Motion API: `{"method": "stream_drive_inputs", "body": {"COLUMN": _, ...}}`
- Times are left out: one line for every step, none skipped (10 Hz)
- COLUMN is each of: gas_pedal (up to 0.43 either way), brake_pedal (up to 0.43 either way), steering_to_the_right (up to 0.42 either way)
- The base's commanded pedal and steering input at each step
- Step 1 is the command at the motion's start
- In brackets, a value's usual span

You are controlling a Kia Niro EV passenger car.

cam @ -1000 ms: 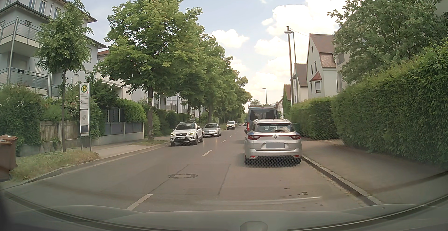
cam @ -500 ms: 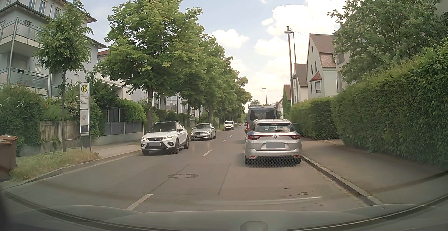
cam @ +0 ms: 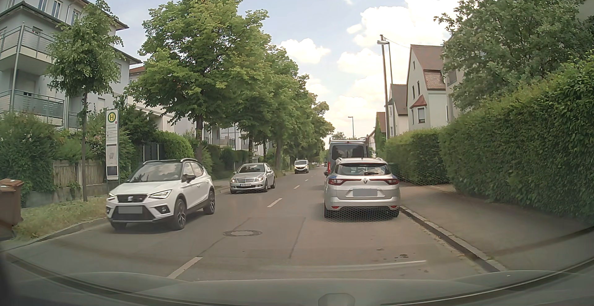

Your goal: Follow the waypoints while adhering to traffic rules and regulations

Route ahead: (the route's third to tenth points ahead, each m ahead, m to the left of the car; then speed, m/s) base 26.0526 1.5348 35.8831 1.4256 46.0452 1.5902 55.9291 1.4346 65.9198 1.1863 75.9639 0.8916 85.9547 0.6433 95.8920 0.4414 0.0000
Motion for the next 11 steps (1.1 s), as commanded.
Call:
{"method": "stream_drive_inputs", "body": {"gas_pedal": 0.0, "brake_pedal": 0.128, "steering_to_the_right": -0.018}}
{"method": "stream_drive_inputs", "body": {"gas_pedal": 0.0, "brake_pedal": 0.128, "steering_to_the_right": -0.018}}
{"method": "stream_drive_inputs", "body": {"gas_pedal": 0.0, "brake_pedal": 0.128, "steering_to_the_right": -0.018}}
{"method": "stream_drive_inputs", "body": {"gas_pedal": 0.0, "brake_pedal": 0.128, "steering_to_the_right": -0.017}}
{"method": "stream_drive_inputs", "body": {"gas_pedal": 0.0, "brake_pedal": 0.128, "steering_to_the_right": -0.018}}
{"method": "stream_drive_inputs", "body": {"gas_pedal": 0.0, "brake_pedal": 0.128, "steering_to_the_right": -0.017}}
{"method": "stream_drive_inputs", "body": {"gas_pedal": 0.0, "brake_pedal": 0.128, "steering_to_the_right": -0.018}}
{"method": "stream_drive_inputs", "body": {"gas_pedal": 0.0, "brake_pedal": 0.128, "steering_to_the_right": -0.017}}
{"method": "stream_drive_inputs", "body": {"gas_pedal": 0.0, "brake_pedal": 0.128, "steering_to_the_right": -0.016}}
{"method": "stream_drive_inputs", "body": {"gas_pedal": 0.0, "brake_pedal": 0.128, "steering_to_the_right": -0.016}}
{"method": "stream_drive_inputs", "body": {"gas_pedal": 0.0, "brake_pedal": 0.134, "steering_to_the_right": -0.016}}
